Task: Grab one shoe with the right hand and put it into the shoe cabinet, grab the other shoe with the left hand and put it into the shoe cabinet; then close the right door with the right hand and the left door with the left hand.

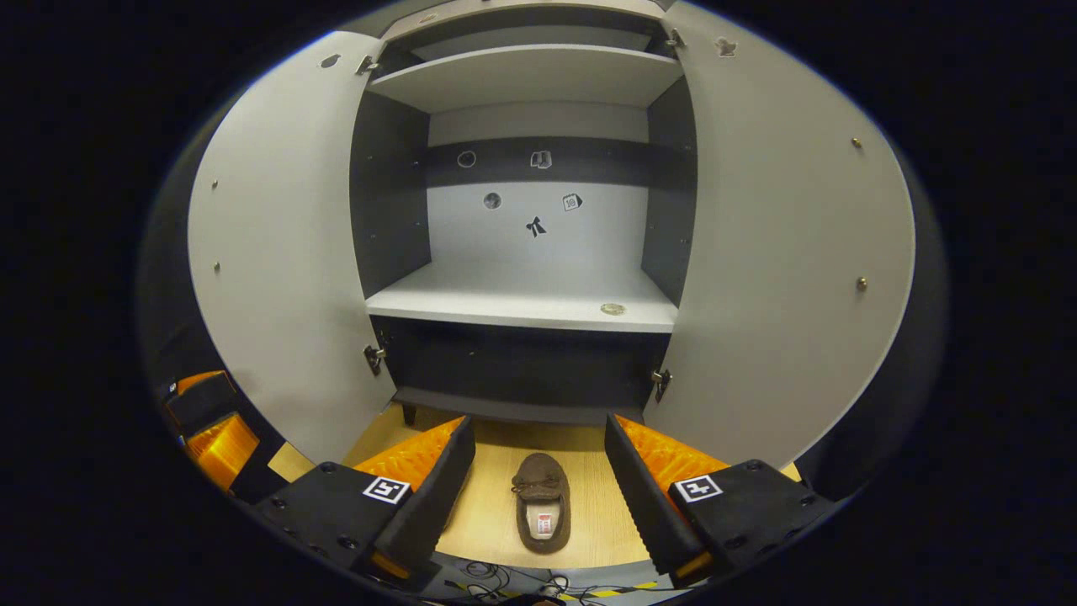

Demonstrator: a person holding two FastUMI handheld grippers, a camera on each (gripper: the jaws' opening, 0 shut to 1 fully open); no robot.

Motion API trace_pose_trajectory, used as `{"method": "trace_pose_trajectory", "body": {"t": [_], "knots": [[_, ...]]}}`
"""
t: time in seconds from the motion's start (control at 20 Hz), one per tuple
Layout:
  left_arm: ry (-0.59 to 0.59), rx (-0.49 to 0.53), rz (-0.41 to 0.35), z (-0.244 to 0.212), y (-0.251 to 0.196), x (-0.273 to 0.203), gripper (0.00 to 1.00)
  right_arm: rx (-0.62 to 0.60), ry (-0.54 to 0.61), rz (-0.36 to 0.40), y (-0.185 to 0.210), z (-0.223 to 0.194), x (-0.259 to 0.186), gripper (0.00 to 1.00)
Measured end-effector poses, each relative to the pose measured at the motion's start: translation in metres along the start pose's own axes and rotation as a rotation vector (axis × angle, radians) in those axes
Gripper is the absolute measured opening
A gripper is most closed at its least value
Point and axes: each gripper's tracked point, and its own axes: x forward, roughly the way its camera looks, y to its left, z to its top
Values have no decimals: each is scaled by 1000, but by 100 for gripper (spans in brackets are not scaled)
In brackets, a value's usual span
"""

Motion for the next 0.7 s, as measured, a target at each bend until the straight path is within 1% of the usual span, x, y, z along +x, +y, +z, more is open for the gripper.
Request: {"method": "trace_pose_trajectory", "body": {"t": [0.1, 0.15, 0.2, 0.35, 0.4, 0.55, 0.7], "knots": [[27, -32, -4, -6, -2, 3, 94, -13, 59, 35, 9, -17, 10, 98], [38, -38, -27, -9, -7, 4, 94, -26, 72, 60, 15, -23, 14, 99], [41, -26, -33, -9, -10, 7, 94, -42, 94, 83, 20, -32, 20, 99], [69, 35, 38, -12, -1, 18, 94, -50, 176, 141, 27, -61, 35, 98], [75, 36, 57, -13, 0, 21, 94, -48, 195, 149, 26, -69, 41, 99], [107, -14, 85, -16, -1, 31, 94, -69, 259, 173, 19, -92, 65, 98], [135, 32, 125, -21, 0, 38, 94, -68, 341, 209, 22, -127, 83, 98]]}}
